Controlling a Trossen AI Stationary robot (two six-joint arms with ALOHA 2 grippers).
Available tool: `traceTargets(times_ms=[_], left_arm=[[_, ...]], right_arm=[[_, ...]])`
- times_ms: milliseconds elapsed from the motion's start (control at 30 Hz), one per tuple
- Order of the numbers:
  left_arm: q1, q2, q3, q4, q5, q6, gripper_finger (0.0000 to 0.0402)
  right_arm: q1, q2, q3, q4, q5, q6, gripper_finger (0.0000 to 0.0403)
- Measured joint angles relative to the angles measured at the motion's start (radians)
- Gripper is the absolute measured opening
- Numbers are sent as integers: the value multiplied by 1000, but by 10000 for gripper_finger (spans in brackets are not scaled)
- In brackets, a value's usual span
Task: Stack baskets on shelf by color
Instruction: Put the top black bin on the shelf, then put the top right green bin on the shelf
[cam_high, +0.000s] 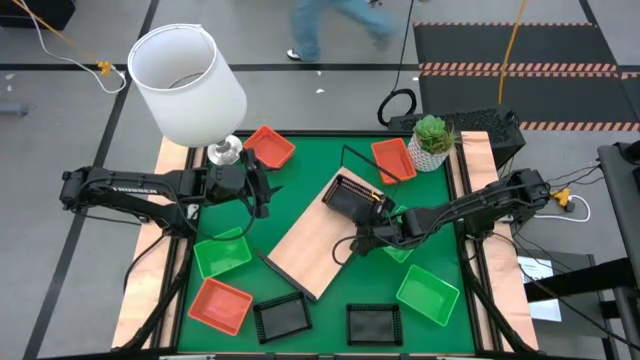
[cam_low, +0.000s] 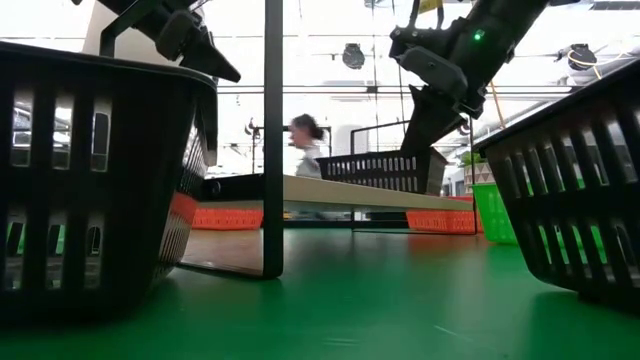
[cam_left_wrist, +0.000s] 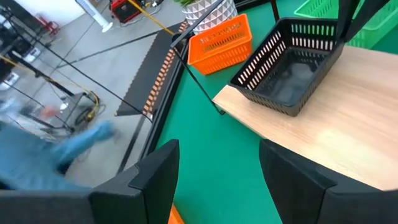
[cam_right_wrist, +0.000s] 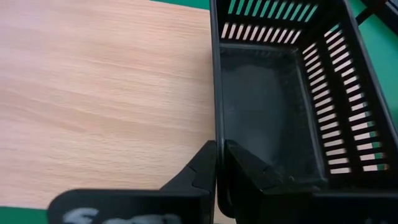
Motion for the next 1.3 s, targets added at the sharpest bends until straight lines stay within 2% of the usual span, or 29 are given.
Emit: traceTargets(times_ms=[500, 600, 967, 1100, 1300], left_arm=[[0, 0, 0, -14, 7, -34, 223], [0, 0, 0, -12, 7, -32, 223], [0, 0, 0, -2, 7, -31, 223], [0, 0, 0, -2, 7, -31, 223], [0, 0, 0, -2, 7, -30, 223]], right_arm=[[0, 0, 0, 0, 0, 50, 25], [0, 0, 0, 0, 1, 50, 41], [0, -38, 0, 2, 1, 54, 138], [12, -90, 0, 2, -4, 55, 154], [86, -172, 1, -5, -82, 88, 157]])
